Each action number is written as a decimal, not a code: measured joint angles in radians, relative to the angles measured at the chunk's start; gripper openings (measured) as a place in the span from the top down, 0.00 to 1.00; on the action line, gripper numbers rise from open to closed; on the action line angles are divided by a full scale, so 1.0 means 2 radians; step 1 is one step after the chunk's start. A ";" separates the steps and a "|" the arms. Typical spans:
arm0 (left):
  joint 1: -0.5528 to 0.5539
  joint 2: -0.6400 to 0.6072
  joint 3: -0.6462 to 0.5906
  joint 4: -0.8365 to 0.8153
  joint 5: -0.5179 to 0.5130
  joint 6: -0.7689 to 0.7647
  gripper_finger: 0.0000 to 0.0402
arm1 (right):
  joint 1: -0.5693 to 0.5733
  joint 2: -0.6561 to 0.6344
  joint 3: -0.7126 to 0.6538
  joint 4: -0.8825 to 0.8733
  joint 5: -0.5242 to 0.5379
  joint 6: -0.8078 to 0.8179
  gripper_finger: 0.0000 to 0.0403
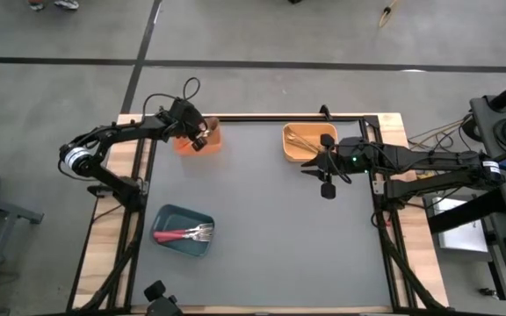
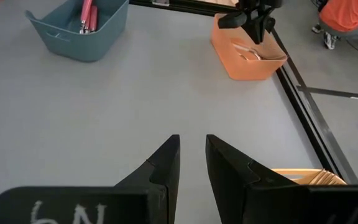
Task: Sort silverware by color (type)
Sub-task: Return to Home Position
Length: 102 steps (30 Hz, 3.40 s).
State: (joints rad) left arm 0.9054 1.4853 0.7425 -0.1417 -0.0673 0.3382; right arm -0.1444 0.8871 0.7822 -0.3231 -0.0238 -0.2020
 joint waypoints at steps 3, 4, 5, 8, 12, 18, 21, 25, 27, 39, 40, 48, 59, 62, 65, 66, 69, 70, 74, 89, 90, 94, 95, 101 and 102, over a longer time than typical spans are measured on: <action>0.000 0.000 0.000 0.000 -0.001 0.000 0.94 | 0.000 0.000 0.000 0.000 0.000 0.000 0.83; 0.000 0.000 0.000 0.000 -0.001 -0.001 0.94 | 0.000 0.000 0.000 0.000 0.000 0.000 0.83; 0.000 0.000 0.000 0.000 -0.001 -0.005 0.94 | 0.000 0.000 0.000 0.000 0.000 0.000 0.83; -0.001 -0.004 0.007 -0.019 -0.001 -0.025 0.94 | 0.000 0.000 0.000 0.000 0.000 0.000 0.83; -0.017 -0.028 0.026 -0.056 0.004 -0.065 0.94 | 0.000 0.000 0.000 0.003 0.000 0.000 0.83; -0.076 -0.108 0.020 -0.064 0.029 -0.104 0.94 | 0.000 0.000 -0.003 0.029 0.000 0.000 0.83; -0.121 -0.149 0.014 -0.066 0.029 -0.135 0.94 | 0.000 0.000 -0.012 0.048 0.000 -0.002 0.83; -0.191 -0.191 0.012 -0.064 0.030 -0.150 0.94 | 0.000 0.000 -0.043 0.114 0.000 -0.010 0.83; -0.228 -0.205 0.010 -0.065 0.030 -0.150 0.94 | 0.000 0.000 -0.064 0.148 -0.001 -0.013 0.83; -0.381 -0.254 -0.060 -0.022 0.028 -0.151 0.94 | -0.002 -0.001 -0.162 0.253 -0.004 0.019 0.83; -0.384 -0.262 -0.070 -0.017 0.028 -0.157 0.94 | -0.005 -0.001 -0.166 0.257 -0.006 0.023 0.83; -0.384 -0.358 -0.126 -0.011 0.029 -0.172 1.00 | -0.044 -0.002 -0.174 0.262 -0.046 0.027 0.83; -0.383 -0.485 -0.185 -0.011 0.056 -0.176 1.00 | -0.079 -0.002 -0.176 0.262 -0.084 0.031 0.83; -0.383 -0.516 -0.199 -0.011 0.056 -0.176 1.00 | -0.079 -0.008 -0.182 0.261 -0.084 0.036 0.83; -0.383 -0.548 -0.214 -0.011 0.056 -0.176 1.00 | -0.079 -0.026 -0.192 0.261 -0.084 0.042 0.83; -0.383 -0.559 -0.220 -0.011 0.056 -0.176 1.00 | -0.079 -0.036 -0.197 0.262 -0.084 0.042 0.83; -0.383 -0.589 -0.234 -0.011 0.056 -0.179 1.00 | -0.079 -0.072 -0.216 0.262 -0.084 0.039 0.83; -0.383 -0.598 -0.239 -0.011 0.056 -0.182 1.00 | -0.079 -0.087 -0.224 0.262 -0.084 0.038 0.83; -0.383 -0.630 -0.259 -0.011 0.056 -0.193 1.00 | -0.079 -0.143 -0.257 0.262 -0.084 0.042 0.83; -0.383 -0.707 -0.304 0.027 0.051 -0.247 1.00 | -0.079 -0.343 -0.378 0.251 -0.079 0.040 0.83; -0.383 -0.711 -0.309 0.038 0.051 -0.247 1.00 | -0.079 -0.356 -0.381 0.241 -0.077 0.040 0.83; -0.383 -0.728 -0.330 0.048 0.052 -0.259 1.00 | -0.079 -0.401 -0.382 0.191 -0.052 0.042 0.83; -0.383 -0.732 -0.334 0.049 0.052 -0.263 1.00 | -0.079 -0.411 -0.382 0.186 -0.052 0.041 0.83; -0.383 -0.740 -0.366 0.083 0.056 -0.272 1.00 | -0.079 -0.443 -0.385 0.179 -0.052 0.040 0.83; -0.383 -0.736 -0.366 0.084 0.058 -0.273 1.00 | -0.079 -0.441 -0.385 0.179 -0.051 0.041 0.83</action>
State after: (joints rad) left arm 0.1387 0.0135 0.0105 0.0266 0.0496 -0.2082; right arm -0.3016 0.0047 0.0128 0.0353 -0.1254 -0.1197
